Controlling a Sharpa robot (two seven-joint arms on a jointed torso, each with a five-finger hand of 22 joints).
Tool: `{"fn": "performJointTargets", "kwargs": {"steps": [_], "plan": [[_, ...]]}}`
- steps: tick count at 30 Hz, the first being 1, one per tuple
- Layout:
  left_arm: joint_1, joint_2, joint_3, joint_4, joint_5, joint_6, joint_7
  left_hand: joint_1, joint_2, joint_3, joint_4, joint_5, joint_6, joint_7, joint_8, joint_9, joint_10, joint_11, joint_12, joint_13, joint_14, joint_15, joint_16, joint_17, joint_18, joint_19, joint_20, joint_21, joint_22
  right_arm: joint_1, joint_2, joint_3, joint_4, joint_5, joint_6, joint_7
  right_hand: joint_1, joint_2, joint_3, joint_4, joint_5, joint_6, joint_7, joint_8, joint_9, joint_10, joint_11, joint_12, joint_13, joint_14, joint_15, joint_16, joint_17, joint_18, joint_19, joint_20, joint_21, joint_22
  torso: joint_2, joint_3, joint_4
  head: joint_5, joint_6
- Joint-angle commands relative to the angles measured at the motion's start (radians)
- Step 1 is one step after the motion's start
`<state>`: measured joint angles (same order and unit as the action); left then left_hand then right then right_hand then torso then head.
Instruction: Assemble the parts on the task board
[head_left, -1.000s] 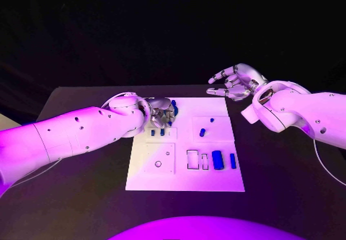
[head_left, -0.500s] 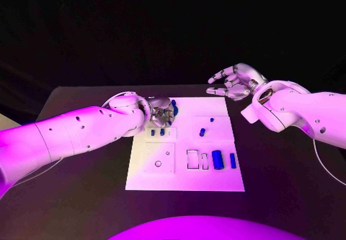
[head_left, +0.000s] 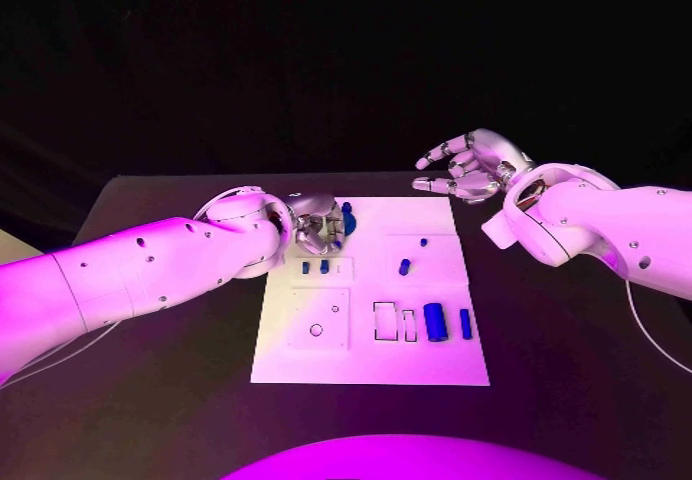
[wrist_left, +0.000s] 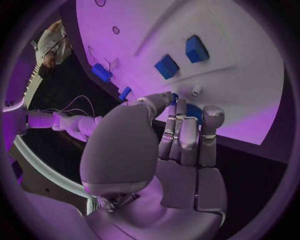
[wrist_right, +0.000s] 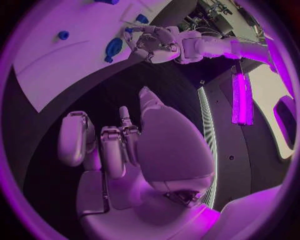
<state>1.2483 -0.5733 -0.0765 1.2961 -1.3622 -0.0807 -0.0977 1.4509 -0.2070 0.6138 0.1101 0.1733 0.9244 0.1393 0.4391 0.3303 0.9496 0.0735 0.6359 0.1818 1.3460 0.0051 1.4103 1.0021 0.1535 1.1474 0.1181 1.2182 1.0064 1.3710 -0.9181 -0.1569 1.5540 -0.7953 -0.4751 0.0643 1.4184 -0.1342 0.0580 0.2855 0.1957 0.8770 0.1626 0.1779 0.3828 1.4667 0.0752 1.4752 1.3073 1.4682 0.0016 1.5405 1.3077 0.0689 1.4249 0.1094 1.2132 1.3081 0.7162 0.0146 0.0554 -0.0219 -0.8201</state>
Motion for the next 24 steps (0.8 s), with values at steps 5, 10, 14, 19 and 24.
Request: {"fn": "performJointTargets", "kwargs": {"steps": [5, 10, 14, 19, 24], "plan": [[0.000, -0.061, 0.029, 0.065, 0.095, -0.023, 0.026, -0.011, 0.003, -0.003, -0.001, -0.002, 0.009, -0.001, -0.007, 0.000, 0.010, 0.000, -0.007, -0.002, 0.010, 0.002, 0.007, 0.004, -0.021, 0.011, -0.002, 0.007, 0.006, -0.001, -0.003, 0.000, -0.001, -0.003, 0.009, 0.010, -0.003, 0.004, -0.003, 0.000, 0.003, -0.006, 0.000, 0.005, 0.001, 0.011, 0.004, -0.001, 0.165, 0.081, 0.002, -0.003, 0.169, 0.008, -0.003, -0.003, -0.003, 0.040, -0.002, 0.0003, 0.0031, -0.001, 0.002], [0.000, -0.093, 0.039, 0.083, 0.114, -0.013, 0.022, -0.015, 0.001, -0.003, -0.002, -0.001, 0.010, 0.000, -0.011, 0.000, 0.013, 0.001, -0.013, -0.004, 0.012, 0.002, 0.007, 0.004, -0.022, 0.015, -0.002, 0.010, 0.010, -0.001, -0.006, 0.000, -0.001, -0.004, 0.009, 0.008, -0.003, 0.004, -0.003, 0.000, 0.003, -0.006, 0.000, 0.005, 0.001, 0.011, 0.004, -0.001, 0.165, 0.081, 0.002, -0.003, 0.169, 0.008, -0.003, -0.003, -0.003, 0.040, -0.002, -0.0004, 0.0046, -0.003, 0.001], [0.000, -0.108, 0.041, 0.080, 0.122, 0.006, 0.014, -0.015, 0.000, -0.002, -0.002, -0.001, 0.011, 0.000, -0.012, 0.000, 0.014, 0.001, -0.014, -0.005, 0.013, 0.002, 0.008, 0.005, -0.022, 0.016, -0.002, 0.010, 0.011, -0.001, -0.007, 0.000, -0.001, -0.004, 0.010, 0.006, -0.003, 0.005, -0.003, 0.000, 0.003, -0.006, 0.000, 0.006, 0.001, 0.010, 0.004, -0.002, 0.164, 0.081, 0.002, -0.003, 0.169, 0.008, -0.003, -0.003, -0.003, 0.040, -0.001, -0.0002, 0.0053, -0.001, 0.001], [-0.001, -0.112, 0.041, 0.072, 0.122, 0.016, 0.006, -0.024, -0.002, -0.004, -0.001, -0.002, 0.012, 0.001, -0.016, 0.000, 0.018, 0.002, -0.021, -0.007, 0.013, 0.003, 0.008, 0.003, -0.022, 0.016, -0.001, 0.009, 0.009, -0.001, -0.007, 0.000, -0.001, -0.005, 0.009, 0.005, -0.003, 0.005, -0.003, 0.000, 0.003, -0.006, 0.000, 0.006, 0.001, 0.010, 0.004, -0.002, 0.164, 0.081, 0.002, -0.003, 0.169, 0.008, -0.003, -0.003, -0.003, 0.040, 0.000, -0.0008, 0.0029, 0.005, 0.002], [-0.002, -0.106, 0.038, 0.060, 0.116, 0.023, 0.003, -0.024, -0.003, -0.004, 0.000, -0.002, 0.012, 0.000, -0.016, 0.000, 0.018, 0.002, -0.022, -0.008, 0.014, 0.003, 0.008, 0.005, -0.022, 0.016, -0.001, 0.009, 0.009, -0.001, -0.007, 0.000, 0.000, -0.005, 0.009, 0.005, -0.003, 0.005, -0.003, 0.000, 0.003, -0.006, 0.000, 0.006, 0.001, 0.010, 0.004, -0.002, 0.164, 0.081, 0.002, -0.003, 0.169, 0.008, -0.003, -0.003, -0.003, 0.040, 0.001, -0.0001, 0.0014, 0.006, 0.001]]}}
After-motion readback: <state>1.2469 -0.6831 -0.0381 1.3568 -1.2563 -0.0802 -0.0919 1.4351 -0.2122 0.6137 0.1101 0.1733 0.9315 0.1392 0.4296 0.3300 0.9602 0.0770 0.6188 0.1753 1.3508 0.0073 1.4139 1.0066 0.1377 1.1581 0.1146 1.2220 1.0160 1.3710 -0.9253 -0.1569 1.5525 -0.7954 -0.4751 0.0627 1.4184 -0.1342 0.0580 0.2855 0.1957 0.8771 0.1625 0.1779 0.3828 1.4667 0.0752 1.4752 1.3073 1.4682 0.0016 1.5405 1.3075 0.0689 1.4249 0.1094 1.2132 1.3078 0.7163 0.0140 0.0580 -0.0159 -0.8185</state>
